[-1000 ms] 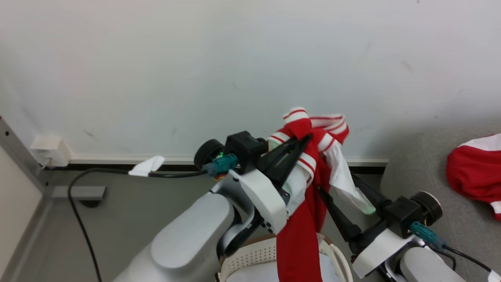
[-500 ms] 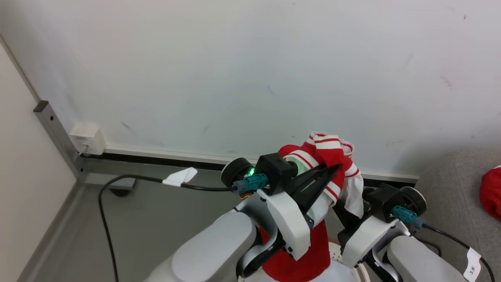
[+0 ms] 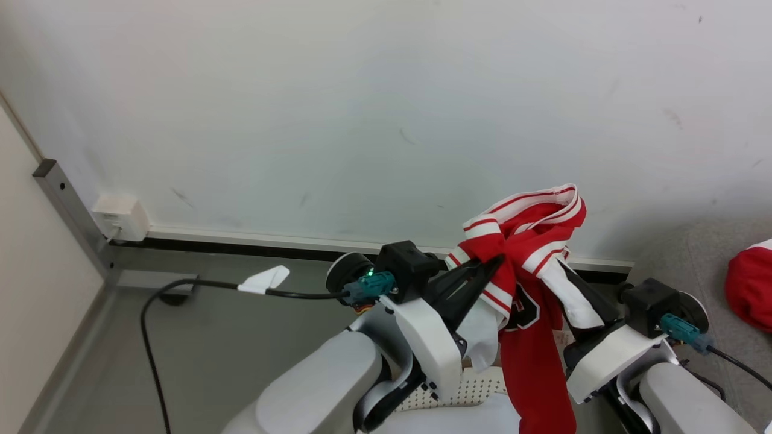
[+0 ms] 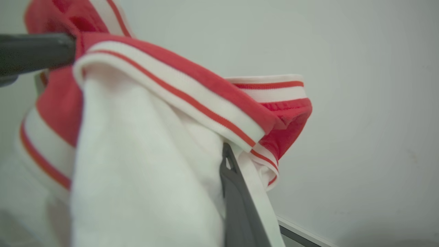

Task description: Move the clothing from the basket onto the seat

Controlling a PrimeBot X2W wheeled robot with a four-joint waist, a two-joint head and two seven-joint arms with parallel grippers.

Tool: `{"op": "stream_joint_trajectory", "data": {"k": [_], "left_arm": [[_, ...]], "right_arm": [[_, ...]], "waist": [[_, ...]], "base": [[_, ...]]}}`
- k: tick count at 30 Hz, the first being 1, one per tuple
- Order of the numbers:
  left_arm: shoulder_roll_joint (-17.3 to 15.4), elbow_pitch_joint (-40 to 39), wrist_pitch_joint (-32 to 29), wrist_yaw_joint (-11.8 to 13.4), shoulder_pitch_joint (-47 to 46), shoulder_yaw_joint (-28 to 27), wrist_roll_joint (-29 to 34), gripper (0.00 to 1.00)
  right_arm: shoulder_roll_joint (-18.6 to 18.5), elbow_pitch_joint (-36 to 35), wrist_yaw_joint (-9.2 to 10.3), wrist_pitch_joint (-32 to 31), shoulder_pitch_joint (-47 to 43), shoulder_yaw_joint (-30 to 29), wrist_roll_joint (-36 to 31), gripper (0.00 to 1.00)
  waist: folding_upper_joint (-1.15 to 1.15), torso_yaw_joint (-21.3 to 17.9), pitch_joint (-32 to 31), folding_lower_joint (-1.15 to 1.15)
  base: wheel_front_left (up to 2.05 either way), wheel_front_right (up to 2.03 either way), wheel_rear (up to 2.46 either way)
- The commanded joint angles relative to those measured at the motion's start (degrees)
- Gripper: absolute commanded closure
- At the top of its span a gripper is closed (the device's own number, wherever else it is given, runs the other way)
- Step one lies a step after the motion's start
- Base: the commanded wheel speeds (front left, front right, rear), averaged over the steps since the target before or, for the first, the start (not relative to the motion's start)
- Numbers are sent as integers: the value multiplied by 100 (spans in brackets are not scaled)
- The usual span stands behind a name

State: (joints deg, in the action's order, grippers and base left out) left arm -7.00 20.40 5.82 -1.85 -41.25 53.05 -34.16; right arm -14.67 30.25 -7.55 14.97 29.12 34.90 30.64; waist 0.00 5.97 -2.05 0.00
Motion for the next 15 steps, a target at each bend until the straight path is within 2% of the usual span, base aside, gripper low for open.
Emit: {"op": "stream_joint_trajectory", "data": {"k": [1, 2, 15], "left_arm": [[19, -9, 69, 0, 112, -19, -150, 33], [41, -36, 78, -15, 144, -22, -171, 0], [-93, -367, 197, 94, 498, 59, -233, 0]], "right_arm": [[-79, -44, 13, 16, -93, -105, -88, 100], [-99, -86, 13, 17, -119, -177, -133, 100], [-455, -967, 13, 16, -446, -1297, -923, 100]], "waist": [[0, -48, 23, 0], [0, -80, 33, 0], [0, -816, 205, 0]], "base": [[0, 0, 0], [0, 0, 0], [0, 0, 0]]}}
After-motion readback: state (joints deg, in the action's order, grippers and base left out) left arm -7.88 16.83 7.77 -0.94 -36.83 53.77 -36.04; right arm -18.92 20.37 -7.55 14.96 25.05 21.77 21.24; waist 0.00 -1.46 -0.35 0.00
